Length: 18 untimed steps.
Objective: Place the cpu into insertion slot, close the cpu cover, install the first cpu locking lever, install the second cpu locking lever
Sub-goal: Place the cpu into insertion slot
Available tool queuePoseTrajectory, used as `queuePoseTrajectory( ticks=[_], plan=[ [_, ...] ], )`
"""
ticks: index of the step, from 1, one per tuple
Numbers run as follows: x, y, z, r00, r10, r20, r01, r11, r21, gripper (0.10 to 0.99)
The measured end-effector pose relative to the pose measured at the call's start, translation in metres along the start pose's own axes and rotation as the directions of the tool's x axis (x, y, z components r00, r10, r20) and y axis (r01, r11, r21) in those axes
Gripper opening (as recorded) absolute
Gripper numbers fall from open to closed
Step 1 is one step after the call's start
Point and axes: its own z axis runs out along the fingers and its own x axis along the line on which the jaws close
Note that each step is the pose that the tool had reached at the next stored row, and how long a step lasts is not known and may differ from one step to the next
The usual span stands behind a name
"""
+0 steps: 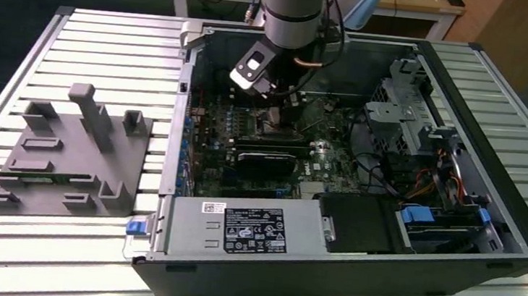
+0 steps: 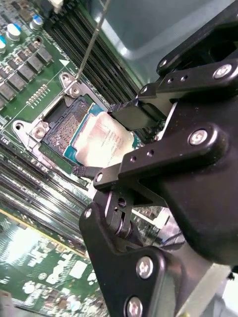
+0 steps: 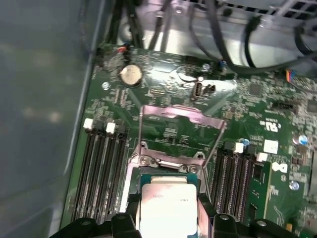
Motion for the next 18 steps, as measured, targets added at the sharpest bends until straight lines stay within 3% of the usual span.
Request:
queuePoseTrajectory(
  ticks=[2,3,4,18],
  plan=[
    [0.0,0.0,0.0007,0.9993,0.036,0.0033,-0.036,0.9993,-0.001,0.541],
    [0.0,-0.0004,0.0026,0.9944,0.105,0.0094,-0.105,0.9945,-0.003,0.541],
    [0.0002,-0.0012,0.0029,0.9937,0.112,0.0099,-0.112,0.9937,-0.003,0.541],
    [0.0026,-0.0056,0.0142,0.9932,0.116,0.0103,-0.116,0.9932,-0.003,0.541]
  ],
)
